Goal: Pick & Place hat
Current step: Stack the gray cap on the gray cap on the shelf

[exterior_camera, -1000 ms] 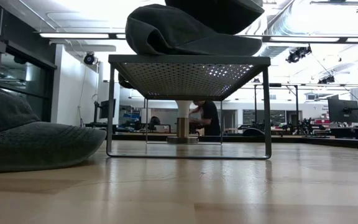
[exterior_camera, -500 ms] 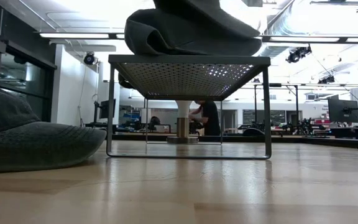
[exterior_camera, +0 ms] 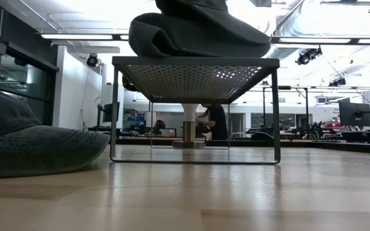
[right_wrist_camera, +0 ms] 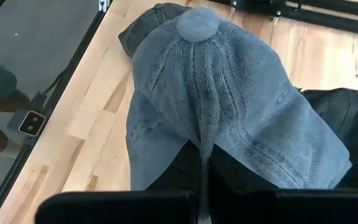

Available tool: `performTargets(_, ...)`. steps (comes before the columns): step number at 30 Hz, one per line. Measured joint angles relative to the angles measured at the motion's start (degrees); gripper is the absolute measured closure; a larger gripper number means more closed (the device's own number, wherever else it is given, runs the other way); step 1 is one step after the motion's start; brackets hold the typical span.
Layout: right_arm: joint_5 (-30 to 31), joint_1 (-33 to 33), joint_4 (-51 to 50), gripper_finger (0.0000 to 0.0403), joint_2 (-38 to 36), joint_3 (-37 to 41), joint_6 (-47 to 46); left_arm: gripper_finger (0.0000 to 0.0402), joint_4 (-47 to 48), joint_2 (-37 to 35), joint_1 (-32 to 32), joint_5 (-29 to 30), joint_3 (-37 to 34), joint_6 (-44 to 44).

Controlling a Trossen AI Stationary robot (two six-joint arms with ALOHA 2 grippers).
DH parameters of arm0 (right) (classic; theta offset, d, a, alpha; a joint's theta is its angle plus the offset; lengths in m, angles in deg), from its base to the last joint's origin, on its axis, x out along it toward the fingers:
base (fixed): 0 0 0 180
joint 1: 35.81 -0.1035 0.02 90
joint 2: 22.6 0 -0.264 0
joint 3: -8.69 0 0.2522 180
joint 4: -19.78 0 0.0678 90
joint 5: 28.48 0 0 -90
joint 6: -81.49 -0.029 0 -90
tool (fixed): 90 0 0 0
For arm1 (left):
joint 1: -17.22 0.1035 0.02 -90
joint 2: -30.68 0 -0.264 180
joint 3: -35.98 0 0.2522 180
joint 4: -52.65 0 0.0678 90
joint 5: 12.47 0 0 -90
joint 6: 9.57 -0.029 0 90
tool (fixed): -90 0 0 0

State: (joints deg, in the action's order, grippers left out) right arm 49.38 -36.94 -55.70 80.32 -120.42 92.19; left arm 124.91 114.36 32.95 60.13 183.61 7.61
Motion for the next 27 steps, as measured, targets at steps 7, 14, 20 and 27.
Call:
performTargets(7,0.0,0.0,0.0,0.0403,1.8,-0.1,-0.3,0.0188,0.0,0.0,0.0,0.1,0.0,0.0)
performTargets(14,-0.3,0.0,-0.2,0.0403,4.3,-0.1,-0.3,0.0188,0.0,0.0,0.0,0.2,0.0,0.0)
performTargets(20,-0.4,0.7,-0.1,0.0403,5.5,-0.1,0.1,0.0188,0.0,0.0,0.0,0.2,0.0,0.0)
performTargets(27,-0.7,1.8,0.3,0.0403,5.5,-0.1,2.0,0.0188,0.0,0.0,0.0,0.3,0.0,0.0)
